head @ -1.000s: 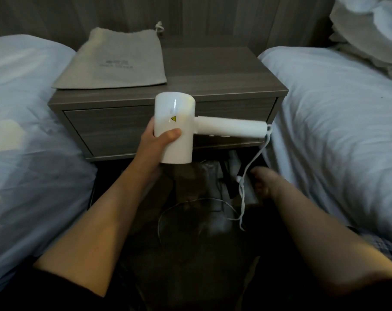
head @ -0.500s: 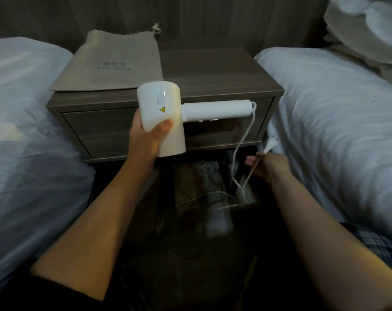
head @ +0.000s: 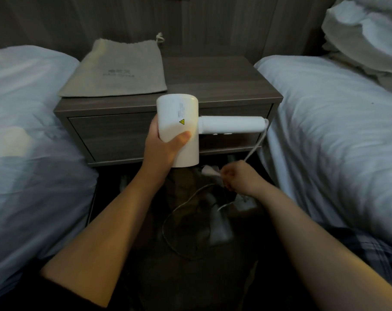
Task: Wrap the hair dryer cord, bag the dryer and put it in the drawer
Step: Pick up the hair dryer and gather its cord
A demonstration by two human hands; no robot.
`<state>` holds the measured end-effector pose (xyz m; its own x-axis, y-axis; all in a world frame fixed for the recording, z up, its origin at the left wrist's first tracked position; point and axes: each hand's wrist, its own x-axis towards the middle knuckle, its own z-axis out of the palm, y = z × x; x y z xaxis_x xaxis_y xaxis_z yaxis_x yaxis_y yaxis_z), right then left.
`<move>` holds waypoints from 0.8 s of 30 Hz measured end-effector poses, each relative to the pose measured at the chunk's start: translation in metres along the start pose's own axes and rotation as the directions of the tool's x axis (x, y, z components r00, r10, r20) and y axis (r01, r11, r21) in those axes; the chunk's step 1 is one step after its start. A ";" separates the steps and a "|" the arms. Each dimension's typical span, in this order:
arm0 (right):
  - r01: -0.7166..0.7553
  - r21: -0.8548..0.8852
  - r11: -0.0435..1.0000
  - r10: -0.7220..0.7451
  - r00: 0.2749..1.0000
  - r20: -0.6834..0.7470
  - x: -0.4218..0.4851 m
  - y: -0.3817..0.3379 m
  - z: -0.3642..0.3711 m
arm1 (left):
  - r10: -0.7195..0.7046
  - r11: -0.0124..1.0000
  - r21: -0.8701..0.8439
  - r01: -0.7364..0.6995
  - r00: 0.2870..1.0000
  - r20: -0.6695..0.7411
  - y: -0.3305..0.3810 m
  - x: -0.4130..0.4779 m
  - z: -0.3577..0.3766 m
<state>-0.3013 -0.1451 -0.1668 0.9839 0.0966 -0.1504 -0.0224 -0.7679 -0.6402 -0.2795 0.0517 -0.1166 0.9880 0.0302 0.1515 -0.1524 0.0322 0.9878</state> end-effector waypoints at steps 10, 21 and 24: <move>0.091 -0.015 0.996 -0.092 0.995 -0.043 -0.018 -0.038 -0.024 | -0.090 0.995 -0.047 0.091 0.996 0.013 -0.003 0.006 0.000; 0.194 -0.352 0.915 -0.276 0.940 -0.200 -0.010 -0.029 -0.035 | -0.101 0.977 0.207 0.055 0.970 0.220 -0.007 0.006 -0.011; 0.135 -0.321 0.937 -0.172 0.981 -0.089 -0.008 -0.028 -0.041 | -0.128 0.980 0.179 0.082 0.956 0.264 -0.008 0.006 -0.013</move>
<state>-0.3013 -0.1502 -0.1169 0.9850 0.1703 0.0293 0.1687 -0.9100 -0.3788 -0.2728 0.0646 -0.1245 0.9706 -0.2389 0.0281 -0.0642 -0.1445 0.9874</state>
